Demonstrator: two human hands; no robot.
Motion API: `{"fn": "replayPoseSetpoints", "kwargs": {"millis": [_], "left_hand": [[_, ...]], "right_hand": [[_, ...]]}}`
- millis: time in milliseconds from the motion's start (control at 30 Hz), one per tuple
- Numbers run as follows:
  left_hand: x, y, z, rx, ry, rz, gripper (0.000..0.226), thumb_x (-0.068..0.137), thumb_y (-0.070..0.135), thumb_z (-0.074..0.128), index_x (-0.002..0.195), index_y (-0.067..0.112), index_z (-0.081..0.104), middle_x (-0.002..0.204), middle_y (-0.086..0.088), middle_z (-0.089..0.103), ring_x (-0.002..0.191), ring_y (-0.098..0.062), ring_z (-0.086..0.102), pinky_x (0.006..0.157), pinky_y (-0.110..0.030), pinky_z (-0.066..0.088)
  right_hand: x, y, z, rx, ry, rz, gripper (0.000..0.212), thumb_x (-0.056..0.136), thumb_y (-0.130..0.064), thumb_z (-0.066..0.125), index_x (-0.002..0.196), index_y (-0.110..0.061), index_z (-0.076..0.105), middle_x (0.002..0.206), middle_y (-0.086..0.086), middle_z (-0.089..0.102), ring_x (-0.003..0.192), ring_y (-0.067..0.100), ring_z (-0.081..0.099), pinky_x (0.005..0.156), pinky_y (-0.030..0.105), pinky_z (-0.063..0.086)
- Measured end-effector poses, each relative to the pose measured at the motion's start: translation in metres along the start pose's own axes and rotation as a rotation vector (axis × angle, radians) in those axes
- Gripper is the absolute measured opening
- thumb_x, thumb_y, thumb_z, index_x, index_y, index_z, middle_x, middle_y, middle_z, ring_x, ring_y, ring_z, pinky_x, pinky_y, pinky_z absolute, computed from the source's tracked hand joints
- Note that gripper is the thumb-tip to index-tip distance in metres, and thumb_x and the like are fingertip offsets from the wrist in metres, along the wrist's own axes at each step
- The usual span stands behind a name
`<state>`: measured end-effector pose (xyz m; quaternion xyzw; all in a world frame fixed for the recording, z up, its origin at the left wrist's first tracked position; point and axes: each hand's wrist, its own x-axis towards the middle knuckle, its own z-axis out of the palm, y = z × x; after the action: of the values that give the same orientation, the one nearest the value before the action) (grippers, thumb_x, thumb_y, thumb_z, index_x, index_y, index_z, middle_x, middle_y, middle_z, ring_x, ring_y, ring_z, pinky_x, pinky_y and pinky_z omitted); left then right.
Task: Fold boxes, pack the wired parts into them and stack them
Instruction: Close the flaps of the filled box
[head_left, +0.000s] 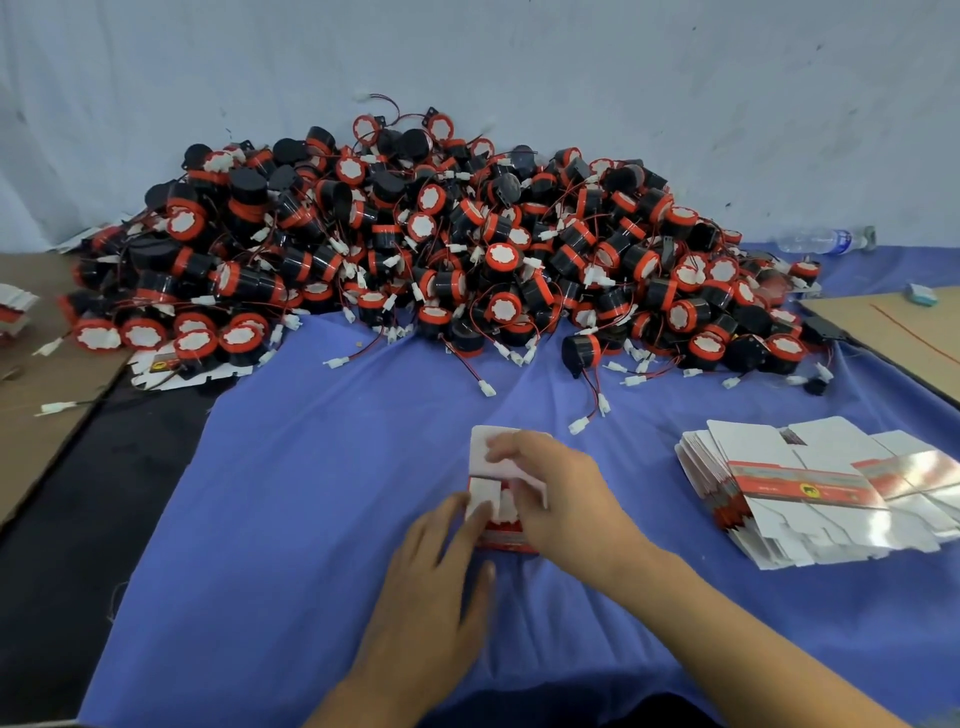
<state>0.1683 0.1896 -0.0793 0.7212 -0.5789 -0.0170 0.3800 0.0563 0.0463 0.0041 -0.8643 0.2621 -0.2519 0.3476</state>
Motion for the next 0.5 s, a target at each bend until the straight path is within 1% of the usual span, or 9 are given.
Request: {"fn": "replayPoseSetpoints", "kwargs": {"millis": [67,100,133,167,233,300,367,433,500], "left_hand": [[0.000,0.006,0.001,0.105,-0.016,-0.001,0.056,0.098,0.040,0.044,0.151,0.023,0.042,0.155,0.003,0.037,0.136,-0.016,0.042,0.109,-0.034,0.042],[0.000,0.008,0.001,0.133,-0.010,-0.004,0.055,0.098,0.041,0.042,0.150,0.022,0.044,0.154,0.001,0.040,0.134,-0.018,0.044,0.108,-0.036,0.044],[0.001,0.010,0.001,0.150,-0.007,-0.011,0.055,0.099,0.041,0.041,0.149,0.021,0.045,0.153,0.001,0.041,0.134,-0.019,0.044,0.108,-0.036,0.044],[0.002,0.012,0.000,0.152,-0.007,-0.018,0.055,0.099,0.042,0.039,0.149,0.022,0.046,0.153,0.003,0.040,0.134,-0.017,0.043,0.109,-0.034,0.042],[0.003,0.012,-0.002,0.125,-0.013,-0.029,0.054,0.100,0.043,0.036,0.150,0.024,0.045,0.153,0.007,0.037,0.136,-0.012,0.038,0.112,-0.029,0.036],[0.004,0.012,-0.003,0.088,-0.025,-0.029,0.052,0.101,0.042,0.038,0.150,0.025,0.044,0.154,0.012,0.033,0.139,-0.003,0.032,0.114,-0.021,0.028],[0.005,0.012,-0.003,0.044,-0.019,-0.029,0.049,0.101,0.037,0.045,0.148,0.025,0.048,0.151,0.015,0.034,0.139,0.007,0.026,0.114,-0.010,0.020],[0.008,0.011,-0.003,-0.024,0.027,-0.036,0.042,0.100,0.032,0.049,0.139,0.024,0.059,0.142,0.016,0.043,0.135,0.011,0.031,0.111,-0.006,0.023],[0.015,0.012,-0.005,-0.127,0.099,-0.078,0.028,0.100,0.034,0.053,0.123,0.030,0.068,0.126,0.024,0.053,0.124,0.009,0.048,0.103,-0.008,0.036]], "right_hand": [[-0.013,0.010,0.002,0.152,0.325,-0.030,0.038,0.091,0.006,0.050,0.102,-0.029,0.063,0.112,-0.015,0.068,0.110,0.007,0.064,0.090,0.013,0.047],[-0.018,0.017,0.005,0.242,0.449,0.045,0.039,0.091,0.006,0.052,0.099,-0.030,0.064,0.107,-0.014,0.070,0.105,0.008,0.066,0.086,0.014,0.049],[-0.020,0.022,0.007,0.355,0.507,0.163,0.040,0.090,0.005,0.056,0.099,-0.033,0.064,0.102,-0.014,0.070,0.098,0.007,0.067,0.079,0.014,0.051],[-0.022,0.026,0.008,0.470,0.487,0.285,0.037,0.090,0.001,0.062,0.101,-0.035,0.065,0.103,-0.014,0.069,0.094,0.007,0.067,0.075,0.016,0.052],[-0.023,0.034,0.013,0.616,0.305,0.395,0.028,0.092,-0.012,0.069,0.110,-0.035,0.066,0.112,-0.012,0.069,0.097,0.009,0.068,0.078,0.022,0.057],[-0.021,0.037,0.018,0.664,0.221,0.385,0.028,0.093,-0.015,0.070,0.114,-0.033,0.067,0.111,-0.010,0.071,0.099,0.012,0.069,0.079,0.026,0.058],[-0.018,0.036,0.023,0.633,0.226,0.346,0.034,0.091,-0.009,0.070,0.115,-0.032,0.066,0.107,-0.007,0.073,0.095,0.015,0.070,0.080,0.029,0.059],[-0.016,0.037,0.027,0.553,0.212,0.311,0.030,0.092,-0.008,0.068,0.109,-0.033,0.068,0.098,-0.007,0.072,0.088,0.019,0.069,0.077,0.032,0.059],[-0.017,0.042,0.028,0.492,0.217,0.289,0.021,0.093,-0.015,0.069,0.098,-0.035,0.070,0.087,-0.013,0.068,0.078,0.013,0.067,0.067,0.023,0.054]]}}
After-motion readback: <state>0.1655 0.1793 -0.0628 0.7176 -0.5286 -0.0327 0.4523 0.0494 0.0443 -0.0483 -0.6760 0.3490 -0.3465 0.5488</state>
